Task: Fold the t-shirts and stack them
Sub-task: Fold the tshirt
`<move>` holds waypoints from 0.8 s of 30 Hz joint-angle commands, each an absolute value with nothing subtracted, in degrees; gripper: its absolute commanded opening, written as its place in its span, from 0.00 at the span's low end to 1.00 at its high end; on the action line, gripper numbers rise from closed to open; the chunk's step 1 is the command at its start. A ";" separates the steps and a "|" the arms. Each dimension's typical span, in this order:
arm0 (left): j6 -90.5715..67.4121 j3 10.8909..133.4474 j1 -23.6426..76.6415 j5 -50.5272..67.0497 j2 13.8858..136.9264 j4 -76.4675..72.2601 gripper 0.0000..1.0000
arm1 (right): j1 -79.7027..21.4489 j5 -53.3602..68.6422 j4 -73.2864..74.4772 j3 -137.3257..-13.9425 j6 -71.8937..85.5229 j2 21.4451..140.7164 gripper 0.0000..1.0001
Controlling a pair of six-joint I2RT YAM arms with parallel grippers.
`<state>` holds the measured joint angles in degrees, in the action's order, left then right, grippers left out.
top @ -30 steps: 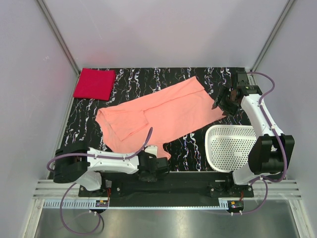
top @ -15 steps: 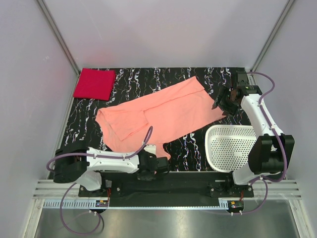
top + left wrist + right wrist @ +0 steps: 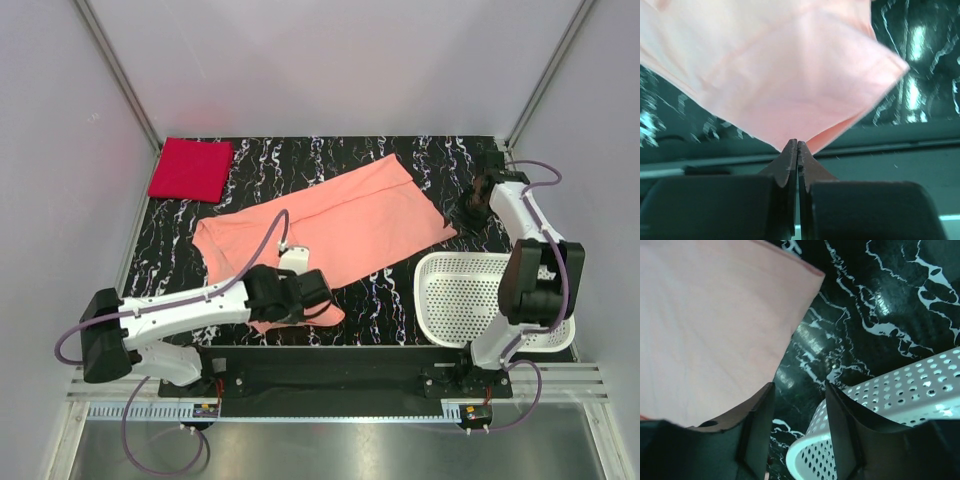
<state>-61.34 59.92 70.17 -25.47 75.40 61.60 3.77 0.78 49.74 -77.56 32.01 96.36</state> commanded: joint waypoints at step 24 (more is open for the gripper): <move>-24.79 59.15 45.53 -12.31 73.04 44.38 0.00 | 8.00 -1.32 39.73 -84.99 39.55 118.57 0.50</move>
